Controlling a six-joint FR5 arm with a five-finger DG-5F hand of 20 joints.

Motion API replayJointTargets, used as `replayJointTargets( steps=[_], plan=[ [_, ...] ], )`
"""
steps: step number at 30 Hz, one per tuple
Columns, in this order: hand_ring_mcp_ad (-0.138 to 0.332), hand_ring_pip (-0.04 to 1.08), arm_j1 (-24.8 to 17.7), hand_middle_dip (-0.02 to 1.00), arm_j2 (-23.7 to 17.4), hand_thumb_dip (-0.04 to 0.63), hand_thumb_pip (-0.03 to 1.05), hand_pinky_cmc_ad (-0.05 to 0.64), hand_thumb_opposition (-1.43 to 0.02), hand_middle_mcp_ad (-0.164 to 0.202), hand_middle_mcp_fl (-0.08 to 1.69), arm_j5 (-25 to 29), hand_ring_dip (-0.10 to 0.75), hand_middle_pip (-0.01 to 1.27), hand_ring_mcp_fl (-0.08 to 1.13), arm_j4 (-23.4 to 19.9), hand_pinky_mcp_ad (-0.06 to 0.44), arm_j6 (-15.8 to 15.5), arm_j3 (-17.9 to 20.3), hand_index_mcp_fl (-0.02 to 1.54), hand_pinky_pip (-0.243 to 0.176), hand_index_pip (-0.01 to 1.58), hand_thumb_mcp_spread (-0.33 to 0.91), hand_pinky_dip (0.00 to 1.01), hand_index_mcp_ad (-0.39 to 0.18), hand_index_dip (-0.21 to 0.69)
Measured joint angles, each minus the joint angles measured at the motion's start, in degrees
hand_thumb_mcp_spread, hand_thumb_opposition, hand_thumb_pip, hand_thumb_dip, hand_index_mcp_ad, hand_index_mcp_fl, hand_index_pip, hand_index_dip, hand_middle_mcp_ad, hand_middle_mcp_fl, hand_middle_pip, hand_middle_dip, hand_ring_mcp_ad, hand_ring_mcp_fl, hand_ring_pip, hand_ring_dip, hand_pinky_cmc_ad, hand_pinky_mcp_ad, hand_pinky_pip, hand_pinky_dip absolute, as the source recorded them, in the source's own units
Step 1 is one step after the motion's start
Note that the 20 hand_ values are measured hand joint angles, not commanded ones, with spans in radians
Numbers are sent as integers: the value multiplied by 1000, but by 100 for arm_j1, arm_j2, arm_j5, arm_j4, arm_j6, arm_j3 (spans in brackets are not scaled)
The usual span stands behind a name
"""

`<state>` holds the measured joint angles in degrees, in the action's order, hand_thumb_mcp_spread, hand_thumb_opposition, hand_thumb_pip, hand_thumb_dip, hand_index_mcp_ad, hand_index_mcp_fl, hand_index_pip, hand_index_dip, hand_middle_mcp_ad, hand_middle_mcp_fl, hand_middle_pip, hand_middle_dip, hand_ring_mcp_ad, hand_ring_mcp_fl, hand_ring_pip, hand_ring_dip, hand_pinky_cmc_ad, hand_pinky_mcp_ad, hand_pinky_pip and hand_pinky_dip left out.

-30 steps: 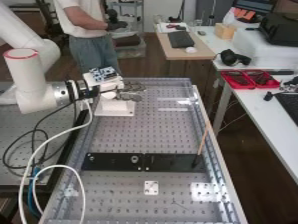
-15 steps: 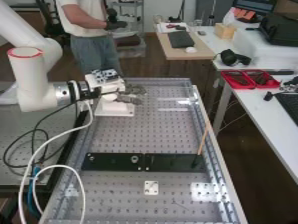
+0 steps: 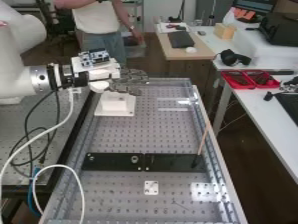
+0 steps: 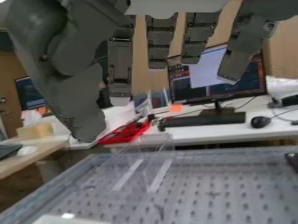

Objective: Grab the larger nut and place it in the white container

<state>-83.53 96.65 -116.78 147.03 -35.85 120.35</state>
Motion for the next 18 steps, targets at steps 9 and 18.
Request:
replayJointTargets(
  steps=[9, 18],
  plan=[
    [113, 98, 548, 246, -729, 206, 731, 349, -836, 24, 56, 1423, 126, 119, 0, 671, 297, -75, -792, 23, -91, 1044, 302, 476, -161, -44],
    [115, 98, 651, 246, -789, 202, 707, 349, -791, 26, 105, 2621, 126, 119, 0, 820, 297, -487, -1191, 19, -91, 963, 211, 490, -161, -68]
  ],
)
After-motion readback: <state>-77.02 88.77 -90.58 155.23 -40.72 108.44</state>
